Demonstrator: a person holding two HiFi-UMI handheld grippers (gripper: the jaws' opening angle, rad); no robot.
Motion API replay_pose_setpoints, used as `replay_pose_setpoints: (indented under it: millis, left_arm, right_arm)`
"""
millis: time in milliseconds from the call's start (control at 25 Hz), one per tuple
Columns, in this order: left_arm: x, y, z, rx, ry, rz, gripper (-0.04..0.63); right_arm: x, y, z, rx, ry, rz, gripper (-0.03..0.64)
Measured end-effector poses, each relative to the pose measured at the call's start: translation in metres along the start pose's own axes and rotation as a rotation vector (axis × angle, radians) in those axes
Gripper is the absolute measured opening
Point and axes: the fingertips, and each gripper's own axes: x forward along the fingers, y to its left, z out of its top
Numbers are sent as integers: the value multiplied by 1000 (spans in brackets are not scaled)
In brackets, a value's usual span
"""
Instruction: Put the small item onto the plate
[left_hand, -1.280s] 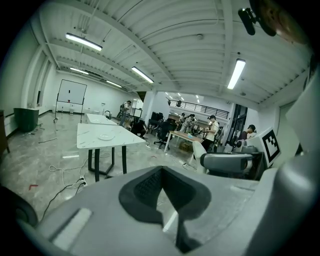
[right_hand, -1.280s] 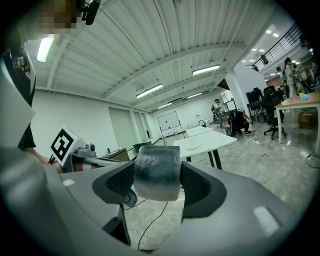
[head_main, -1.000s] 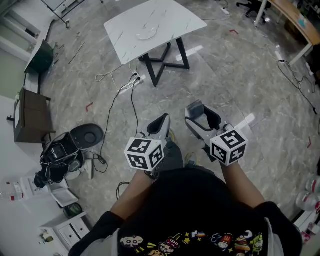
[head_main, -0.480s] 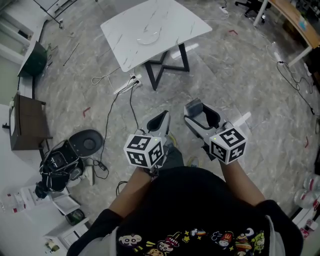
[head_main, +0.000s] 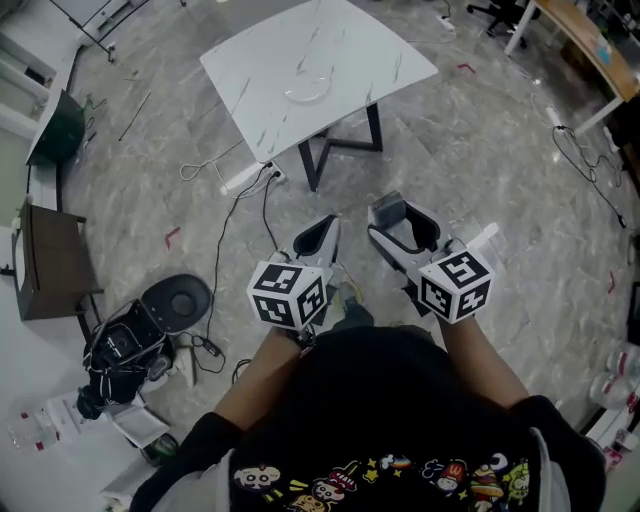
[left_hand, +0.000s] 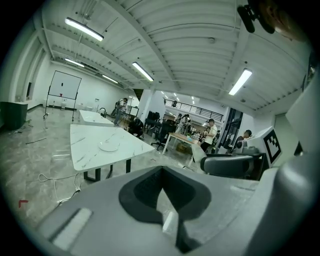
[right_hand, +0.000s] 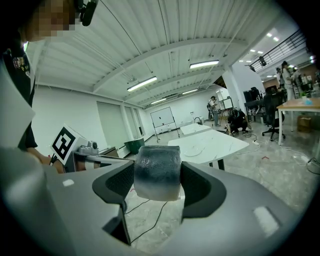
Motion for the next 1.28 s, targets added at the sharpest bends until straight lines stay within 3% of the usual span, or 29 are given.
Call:
replay_pose_setpoints:
  millis: [560,1280]
  left_arm:
    - [12,53,23,-7,-9,-25,0]
    - [83,102,64,-12,-11,27,0]
  right_arm:
    - [56,-2,12,-6,24,-29,318]
    - [129,-64,50,-16,38,42,318]
